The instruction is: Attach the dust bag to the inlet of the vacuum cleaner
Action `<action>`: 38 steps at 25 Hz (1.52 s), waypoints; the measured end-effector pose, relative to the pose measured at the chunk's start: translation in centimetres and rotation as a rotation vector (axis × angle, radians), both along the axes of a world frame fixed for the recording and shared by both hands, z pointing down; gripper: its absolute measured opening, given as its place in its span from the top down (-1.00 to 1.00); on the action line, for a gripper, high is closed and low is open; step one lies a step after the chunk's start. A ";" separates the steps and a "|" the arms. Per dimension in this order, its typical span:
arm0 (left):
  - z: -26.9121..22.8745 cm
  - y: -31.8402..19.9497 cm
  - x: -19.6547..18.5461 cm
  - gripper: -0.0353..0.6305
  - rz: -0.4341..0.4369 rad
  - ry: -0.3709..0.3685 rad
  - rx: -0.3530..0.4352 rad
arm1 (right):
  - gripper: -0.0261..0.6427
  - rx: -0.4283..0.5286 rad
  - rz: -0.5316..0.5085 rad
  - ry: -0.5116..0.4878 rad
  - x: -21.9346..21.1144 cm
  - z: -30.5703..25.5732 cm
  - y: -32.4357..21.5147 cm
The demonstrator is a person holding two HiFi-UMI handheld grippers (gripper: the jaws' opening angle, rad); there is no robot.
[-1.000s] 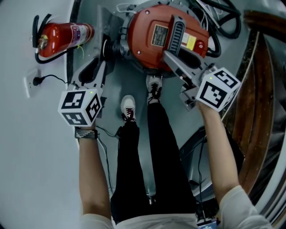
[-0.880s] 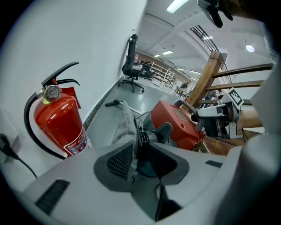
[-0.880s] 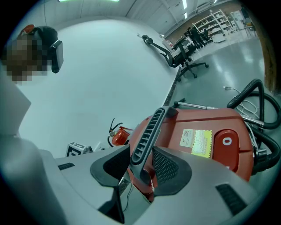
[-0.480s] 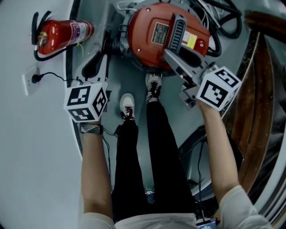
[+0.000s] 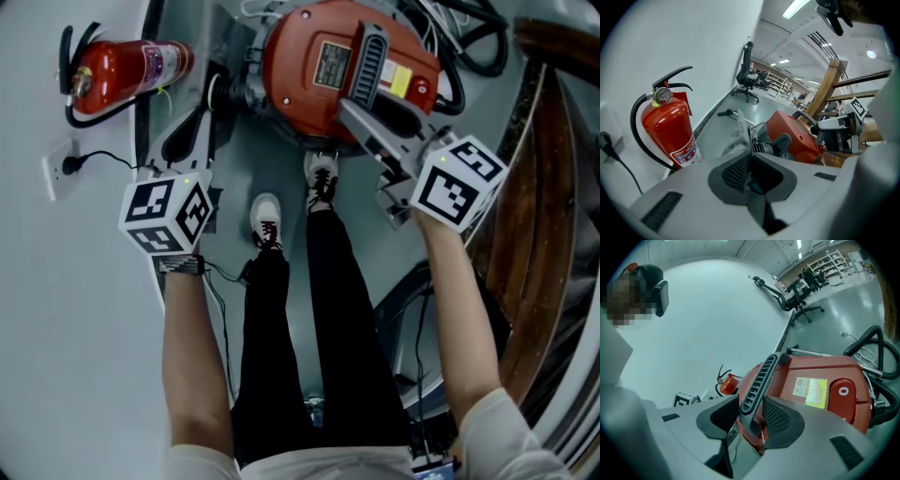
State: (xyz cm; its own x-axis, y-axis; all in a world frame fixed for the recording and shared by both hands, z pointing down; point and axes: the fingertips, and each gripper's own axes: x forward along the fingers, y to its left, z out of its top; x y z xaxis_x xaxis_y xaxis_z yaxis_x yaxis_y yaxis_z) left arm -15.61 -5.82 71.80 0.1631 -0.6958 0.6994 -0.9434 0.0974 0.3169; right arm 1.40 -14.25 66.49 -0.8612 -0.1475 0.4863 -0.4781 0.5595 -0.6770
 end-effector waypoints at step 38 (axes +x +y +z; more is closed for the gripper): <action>-0.3 -0.5 2.7 0.81 0.226 -0.019 -0.016 | 0.43 0.011 -0.070 0.053 -0.5 0.6 0.9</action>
State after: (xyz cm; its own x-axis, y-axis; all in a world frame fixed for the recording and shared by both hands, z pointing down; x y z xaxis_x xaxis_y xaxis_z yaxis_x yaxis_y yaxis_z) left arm -12.93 -6.29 71.45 0.3009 -0.6315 0.7146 -0.9474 -0.1126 0.2995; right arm 0.94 -13.39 67.05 -0.8427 -0.0934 0.5302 -0.4726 0.6001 -0.6454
